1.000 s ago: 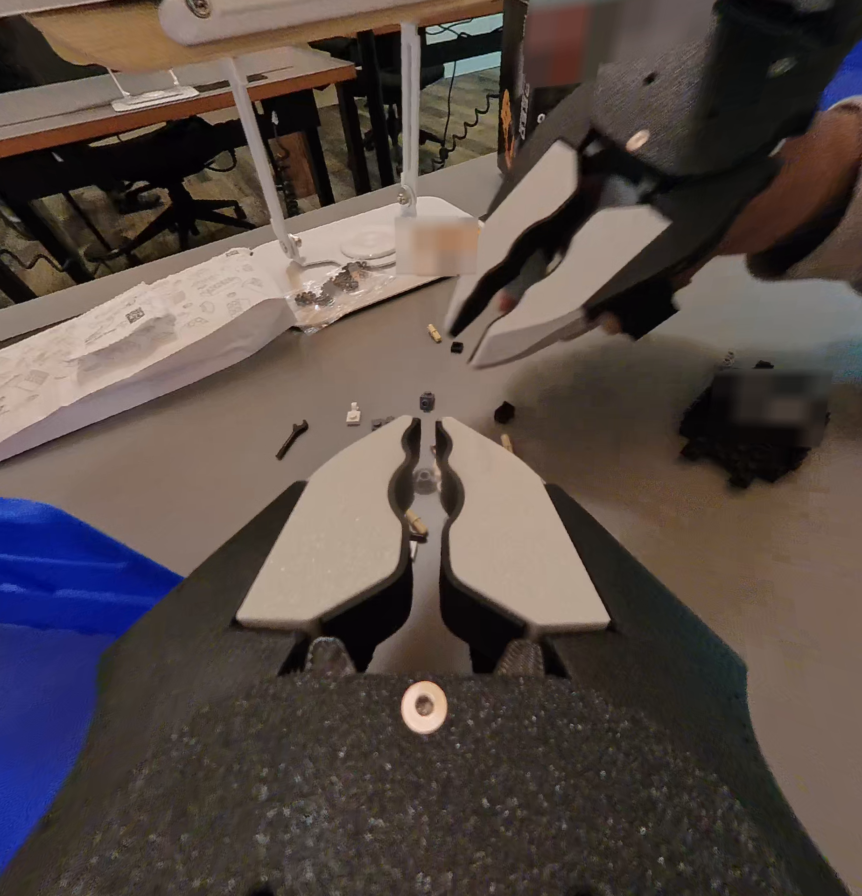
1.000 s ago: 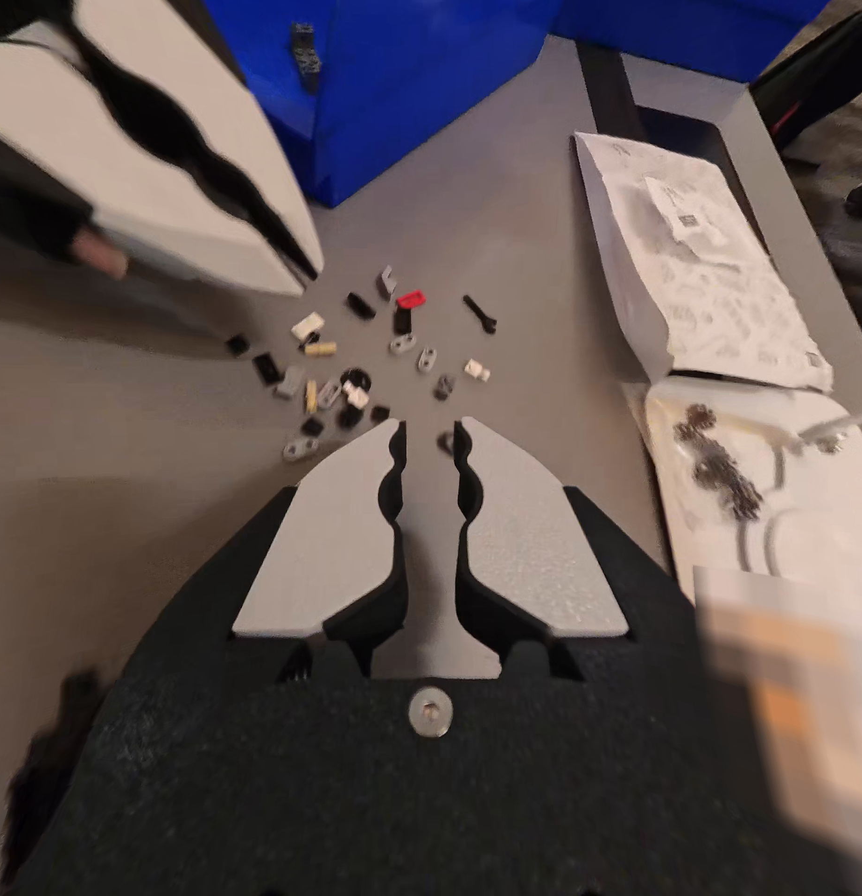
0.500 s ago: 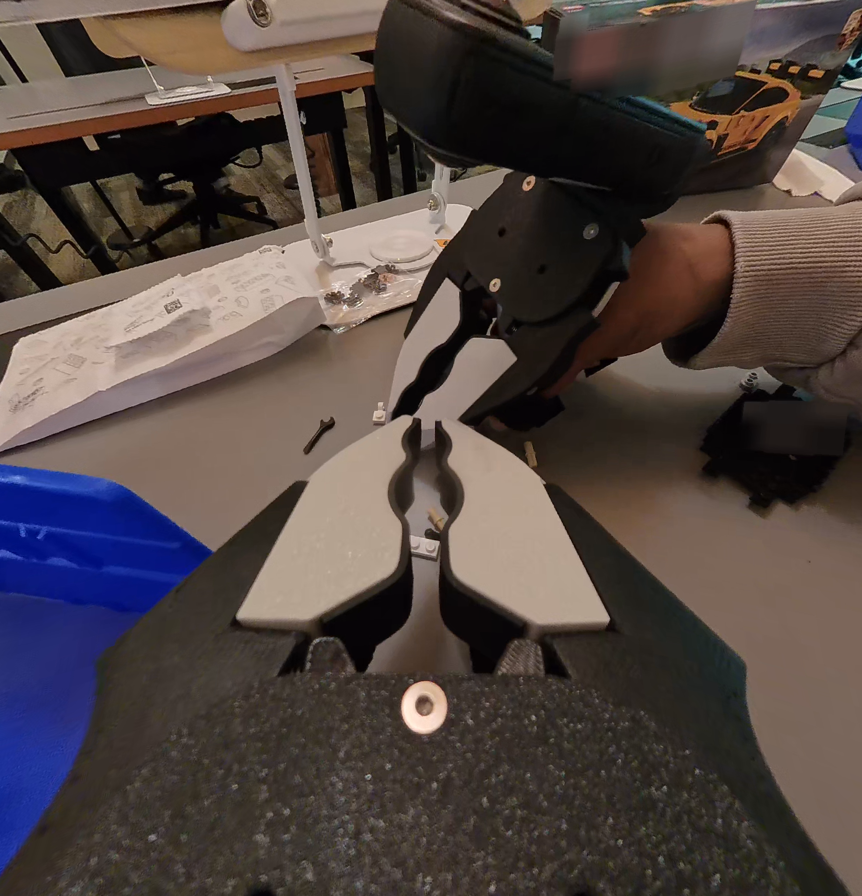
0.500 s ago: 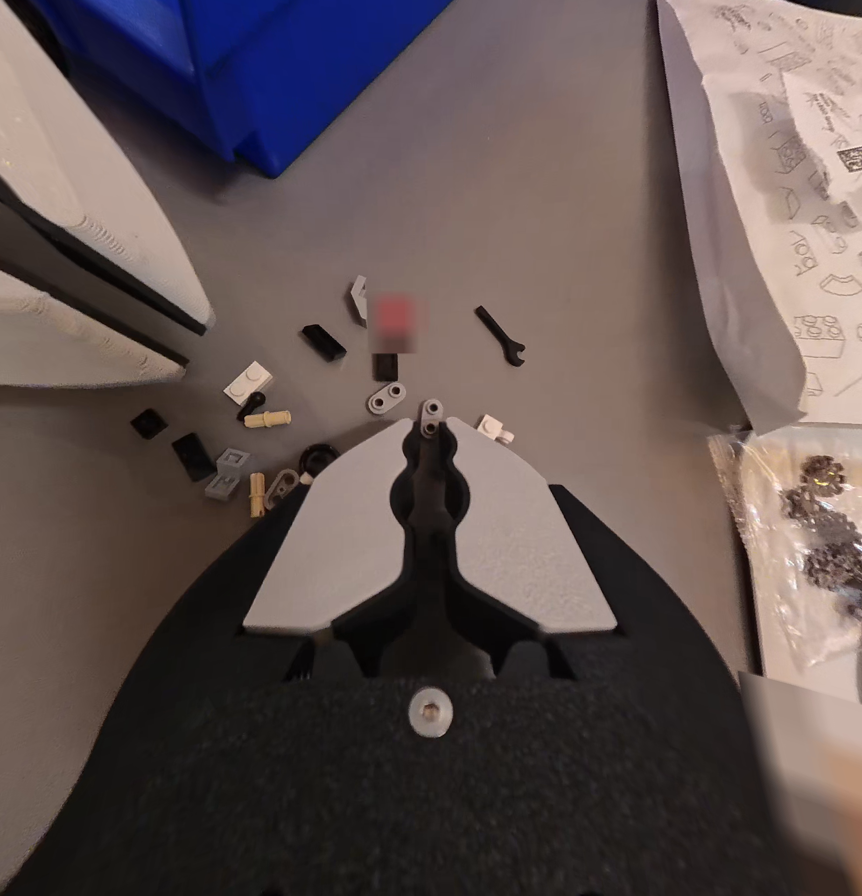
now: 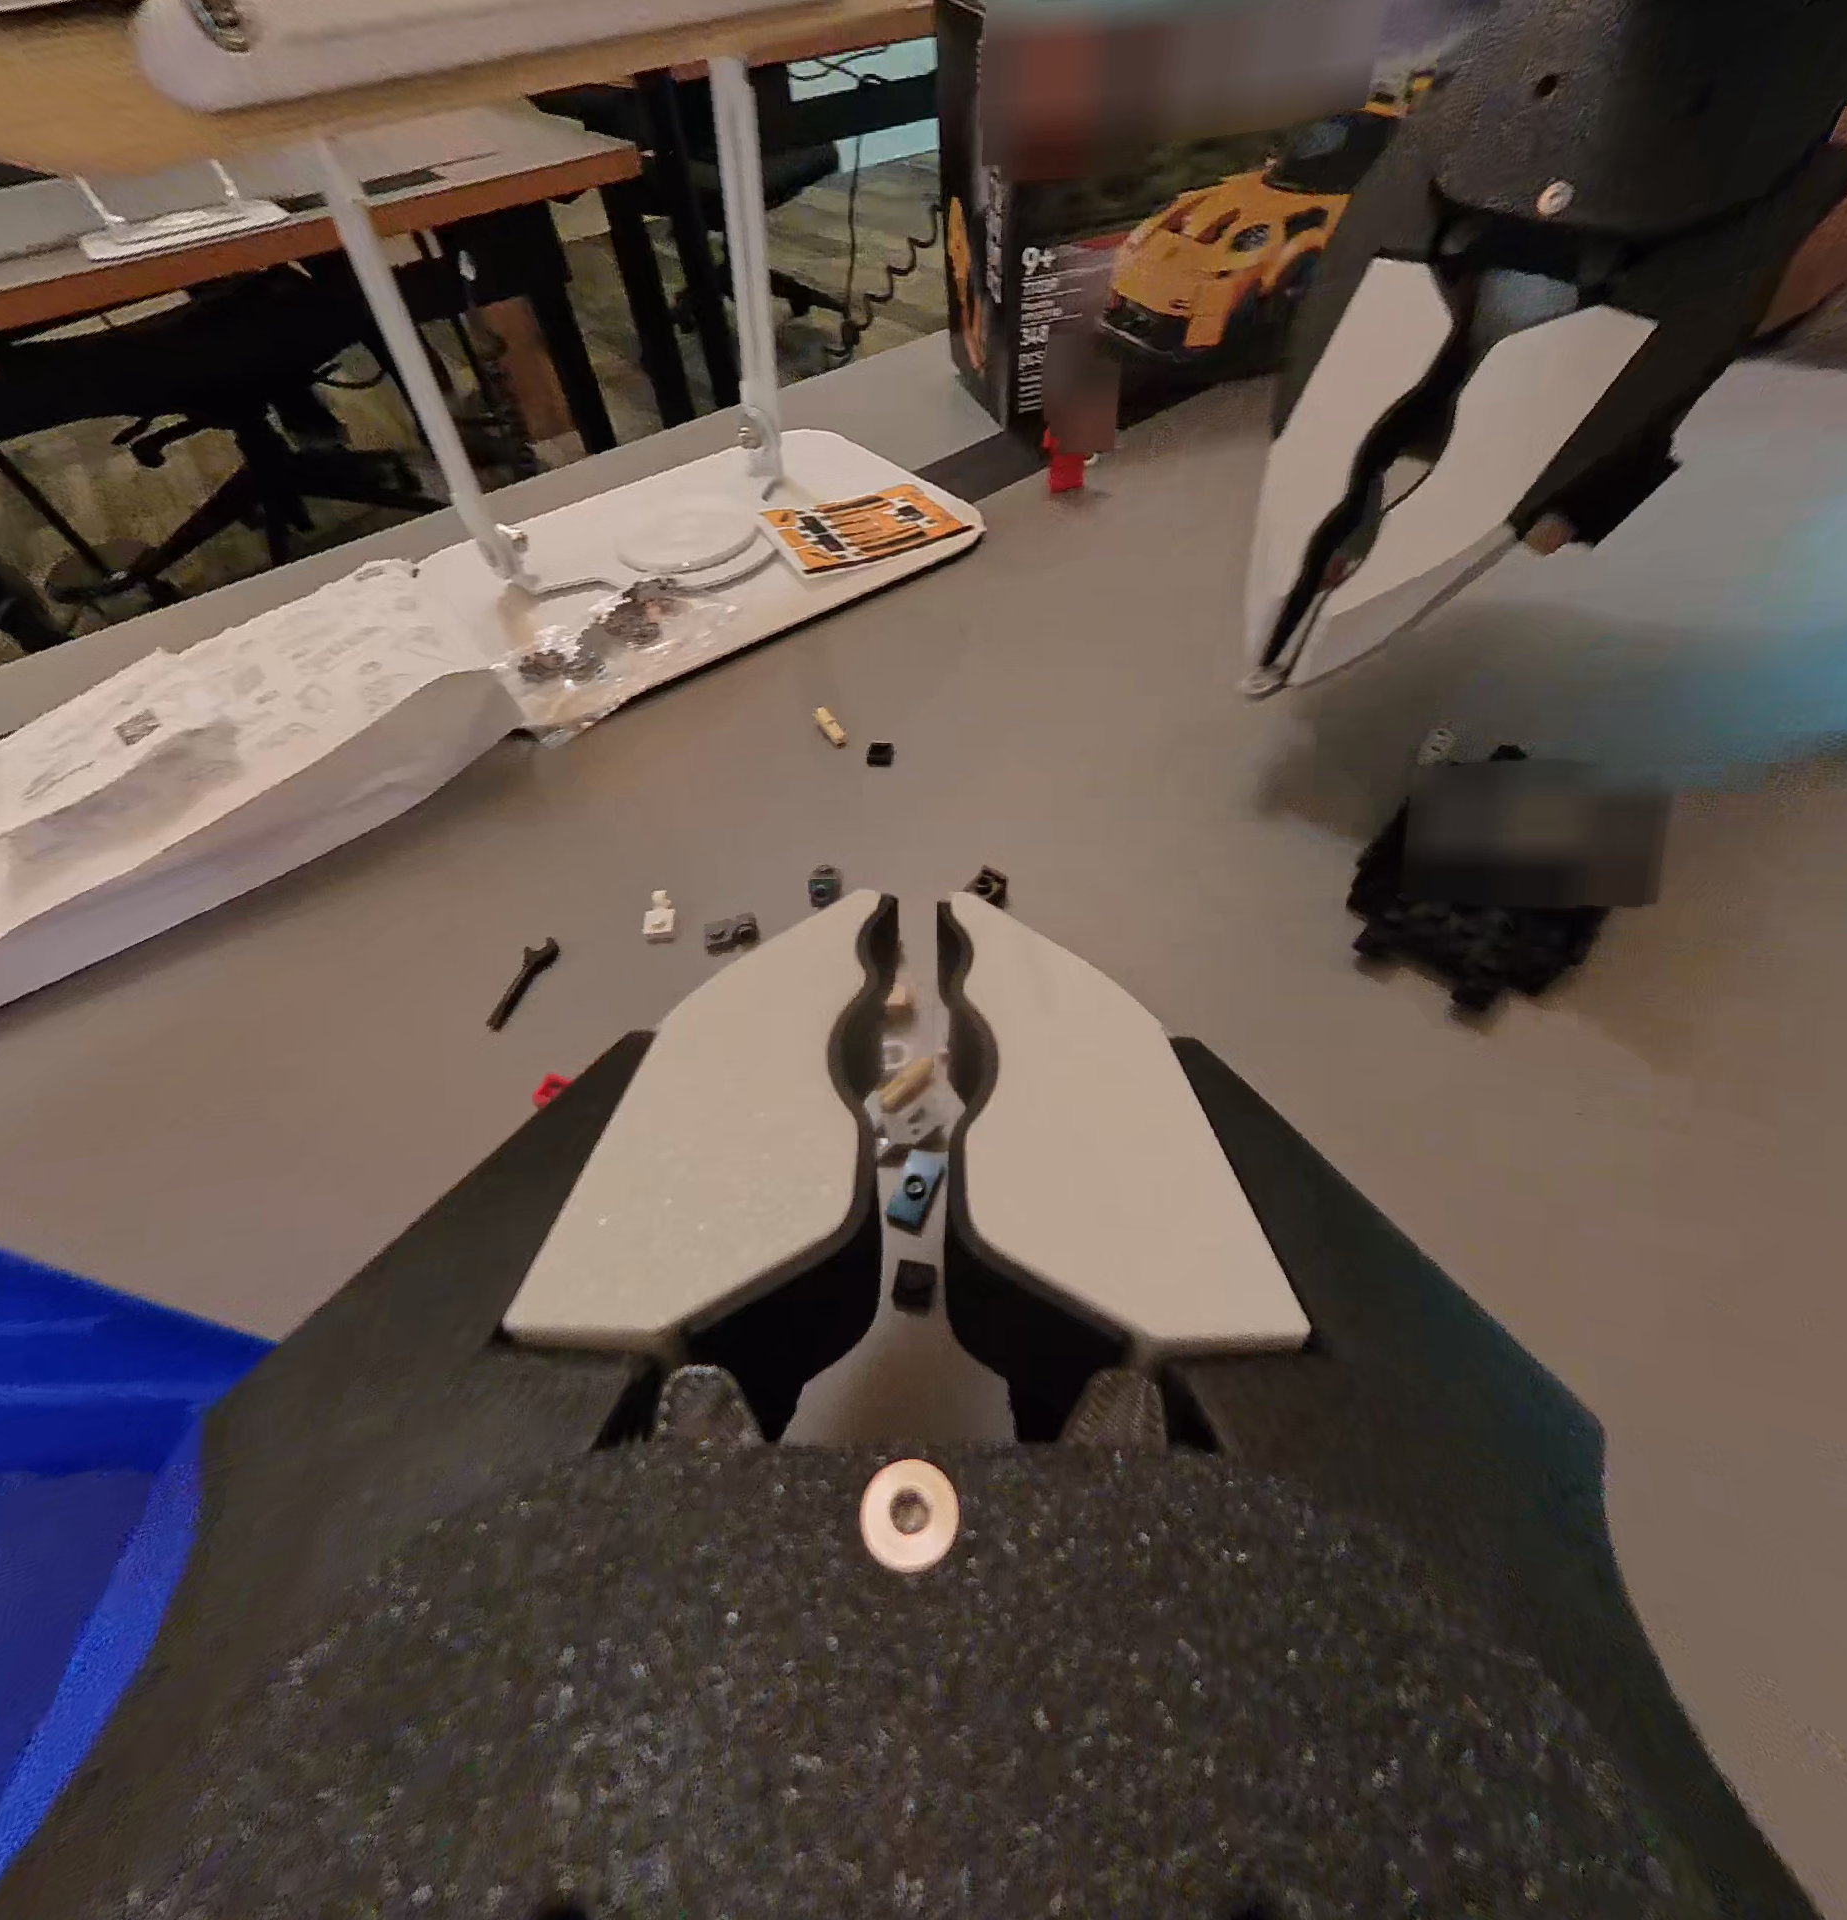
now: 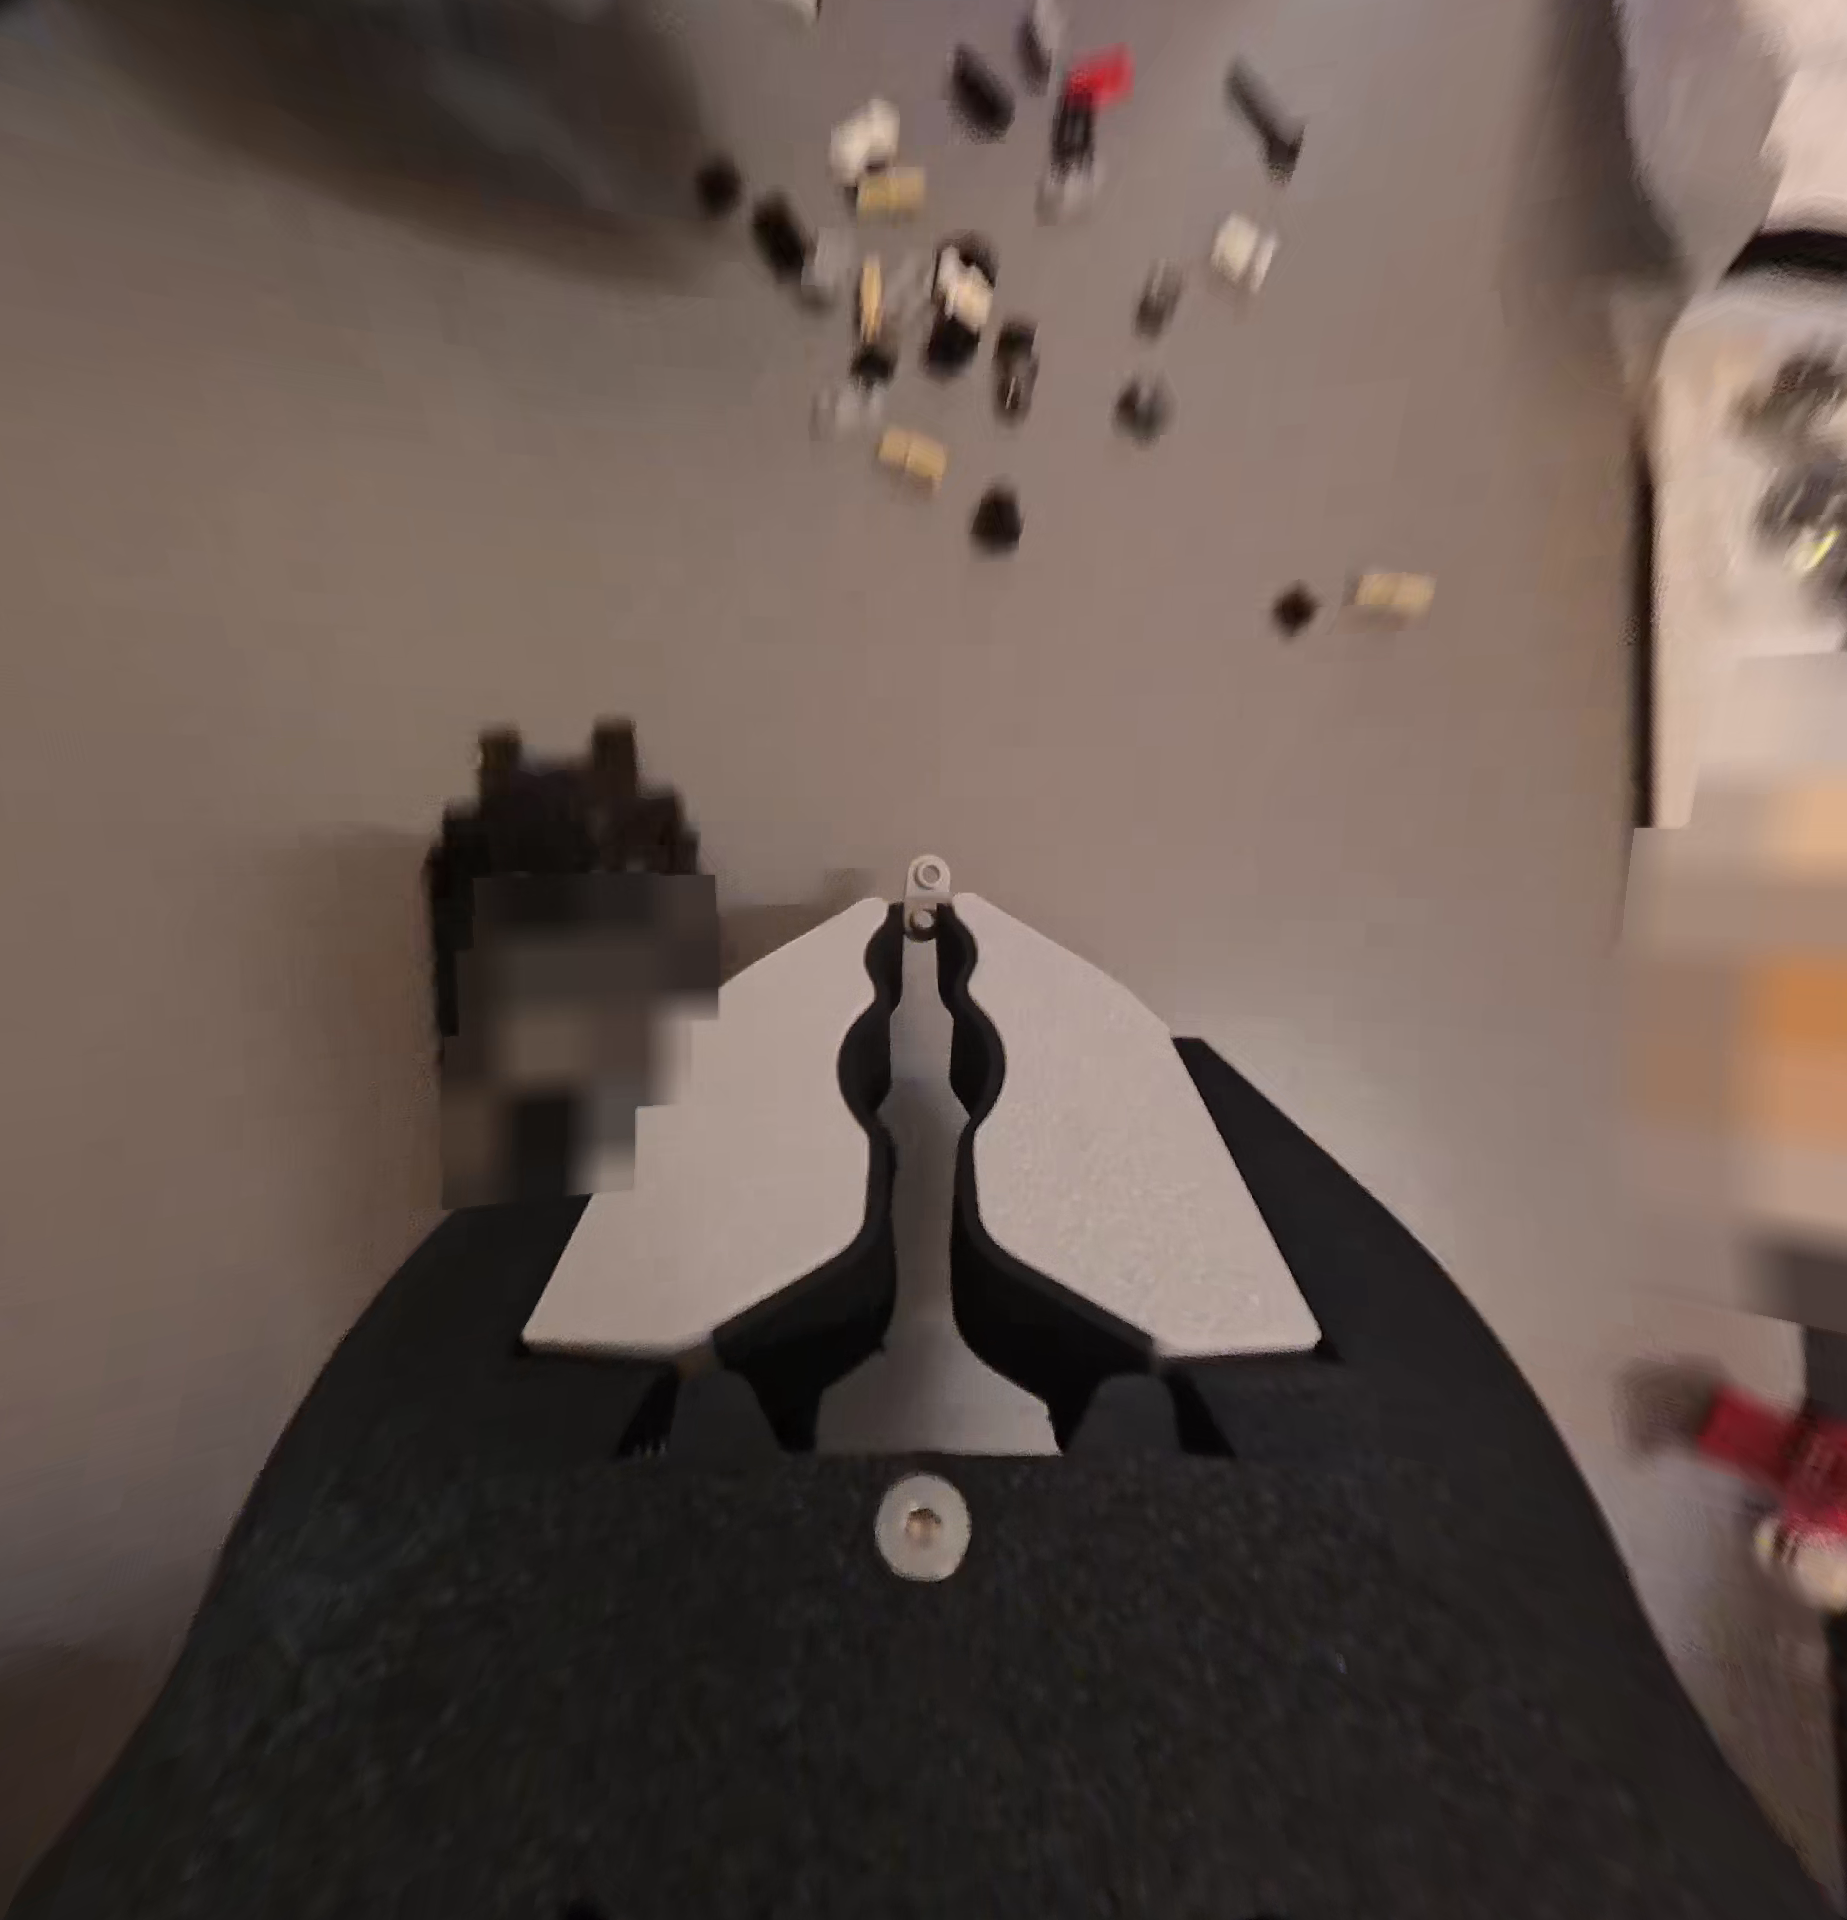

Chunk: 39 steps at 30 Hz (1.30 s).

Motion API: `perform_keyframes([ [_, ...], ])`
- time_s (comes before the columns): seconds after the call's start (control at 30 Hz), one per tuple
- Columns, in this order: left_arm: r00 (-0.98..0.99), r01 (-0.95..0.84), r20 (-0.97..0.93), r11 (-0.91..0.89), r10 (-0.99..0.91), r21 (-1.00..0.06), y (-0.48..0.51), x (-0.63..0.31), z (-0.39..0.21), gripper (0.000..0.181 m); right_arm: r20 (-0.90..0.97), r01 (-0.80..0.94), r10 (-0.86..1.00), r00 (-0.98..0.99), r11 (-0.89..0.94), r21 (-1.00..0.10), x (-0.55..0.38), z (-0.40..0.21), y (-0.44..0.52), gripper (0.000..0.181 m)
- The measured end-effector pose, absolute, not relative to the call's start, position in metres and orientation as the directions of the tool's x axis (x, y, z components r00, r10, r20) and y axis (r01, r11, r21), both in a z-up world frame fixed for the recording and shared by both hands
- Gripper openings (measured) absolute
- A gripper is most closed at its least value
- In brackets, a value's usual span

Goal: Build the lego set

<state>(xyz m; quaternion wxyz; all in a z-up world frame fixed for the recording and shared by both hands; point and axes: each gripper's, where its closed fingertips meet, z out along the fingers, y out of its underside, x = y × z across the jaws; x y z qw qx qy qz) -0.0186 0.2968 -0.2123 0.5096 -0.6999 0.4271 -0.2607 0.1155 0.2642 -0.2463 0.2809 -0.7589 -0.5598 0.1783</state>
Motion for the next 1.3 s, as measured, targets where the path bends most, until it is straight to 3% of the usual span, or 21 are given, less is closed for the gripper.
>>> perform_keyframes([
  [0.2, 0.442, -0.373, -0.095, -0.087, -0.892, -0.924, 0.284, -0.006, -0.221, 0.007, 0.045, 0.785, 0.93, 0.365, -0.281, -0.552, 0.168, -0.268, 0.223, 0.006],
  [0.4, 0.431, -0.402, -0.114, -0.077, -0.895, -0.912, 0.282, -0.002, -0.227, 0.007, 0.04, 0.759, 0.914, 0.403, -0.309, -0.573, 0.172, -0.276, 0.216, 0.008],
  [0.7, 0.438, -0.385, -0.098, -0.088, -0.893, -0.919, 0.283, -0.007, -0.225, 0.007, 0.072, 0.725, 0.916, 0.395, -0.263, -0.636, 0.152, -0.252, 0.197, 0.038],
  [0.87, 0.414, -0.39, -0.101, -0.075, -0.905, -0.918, 0.278, -0.002, -0.225, 0.007, 0.107, 0.773, 0.928, 0.356, -0.228, -0.592, 0.135, -0.268, 0.186, 0.055],
  [1.3, 0.385, -0.387, -0.106, -0.057, -0.917, -0.92, 0.272, 0.0, -0.223, 0.007, 0.065, 0.766, 0.967, 0.245, -0.152, -0.625, 0.112, -0.274, 0.186, 0.048],
])
